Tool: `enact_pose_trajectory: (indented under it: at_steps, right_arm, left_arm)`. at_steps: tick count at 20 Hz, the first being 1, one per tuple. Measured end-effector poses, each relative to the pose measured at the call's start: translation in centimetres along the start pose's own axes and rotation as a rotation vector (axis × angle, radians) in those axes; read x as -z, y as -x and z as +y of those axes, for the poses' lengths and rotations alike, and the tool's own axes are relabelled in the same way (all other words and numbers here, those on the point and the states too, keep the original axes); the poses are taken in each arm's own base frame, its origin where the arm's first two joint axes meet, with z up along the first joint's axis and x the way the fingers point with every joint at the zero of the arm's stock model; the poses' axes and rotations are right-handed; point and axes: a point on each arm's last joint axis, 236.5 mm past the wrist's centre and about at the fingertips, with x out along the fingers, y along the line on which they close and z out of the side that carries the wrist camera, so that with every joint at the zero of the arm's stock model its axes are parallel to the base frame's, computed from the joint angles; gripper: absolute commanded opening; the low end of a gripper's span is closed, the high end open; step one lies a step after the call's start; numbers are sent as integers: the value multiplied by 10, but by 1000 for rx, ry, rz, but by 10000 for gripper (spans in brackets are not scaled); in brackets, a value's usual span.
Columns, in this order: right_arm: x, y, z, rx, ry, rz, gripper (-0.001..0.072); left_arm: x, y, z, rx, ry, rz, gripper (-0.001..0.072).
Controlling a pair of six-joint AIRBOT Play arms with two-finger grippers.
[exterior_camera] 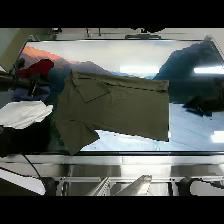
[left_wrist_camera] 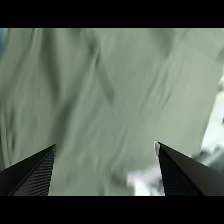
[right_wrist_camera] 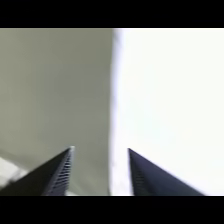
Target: Fold the shirts.
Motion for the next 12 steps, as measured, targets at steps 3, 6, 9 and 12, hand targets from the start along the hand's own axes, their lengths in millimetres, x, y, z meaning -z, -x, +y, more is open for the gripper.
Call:
enact_pose_trajectory:
  at_steps: [3,6,9,12]
  right_arm:
    - [51,-23,-24,52,-103,93,540]
    - [87,-49,-23,15,-161,150,454]
    - [104,-69,-11,-31,-159,182,454]
    - [112,-88,6,-70,-123,210,452]
  left_arm:
    - [55,-9,12,-65,67,90,703]
    - [99,-13,18,-92,121,128,703]
    - [136,-14,23,-108,167,130,703]
    - [167,-18,28,-116,217,119,703]
